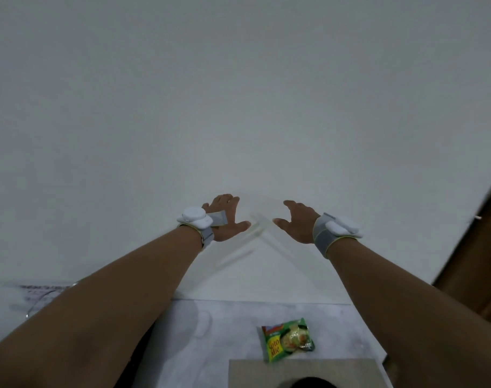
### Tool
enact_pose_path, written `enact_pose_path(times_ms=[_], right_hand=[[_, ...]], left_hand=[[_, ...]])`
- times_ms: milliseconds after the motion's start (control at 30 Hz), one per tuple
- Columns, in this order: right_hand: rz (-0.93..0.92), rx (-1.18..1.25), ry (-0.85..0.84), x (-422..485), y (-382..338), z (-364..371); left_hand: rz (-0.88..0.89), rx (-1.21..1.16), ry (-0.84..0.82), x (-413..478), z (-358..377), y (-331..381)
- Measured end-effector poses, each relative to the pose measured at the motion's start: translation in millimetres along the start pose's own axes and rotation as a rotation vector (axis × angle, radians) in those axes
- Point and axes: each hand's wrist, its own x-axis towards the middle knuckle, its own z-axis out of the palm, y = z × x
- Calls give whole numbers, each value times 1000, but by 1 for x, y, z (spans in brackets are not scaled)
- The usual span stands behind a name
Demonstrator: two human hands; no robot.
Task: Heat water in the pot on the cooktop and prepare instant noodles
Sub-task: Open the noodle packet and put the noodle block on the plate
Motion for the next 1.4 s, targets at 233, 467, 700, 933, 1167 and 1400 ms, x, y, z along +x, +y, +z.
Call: enact_pose_path(times_ms=[233, 467, 700, 933, 1167, 1400], right_hand=[[116, 20, -73, -21, 40, 39], [209, 63, -174, -42, 82, 98], [284, 65, -314, -45, 133, 157], [277, 29, -470, -34, 176, 213], [227, 32, -609, -10, 208, 260], [148, 26, -655, 14, 225, 292]], left_hand=[[65, -35, -128, 2, 59, 19], [115, -45, -231, -1, 130, 33], [102, -53, -336, 1, 207, 51], [29, -91, -464, 3, 264, 78], [-90, -94, -507, 19, 333, 81], [-176, -100, -615, 27, 378, 74]])
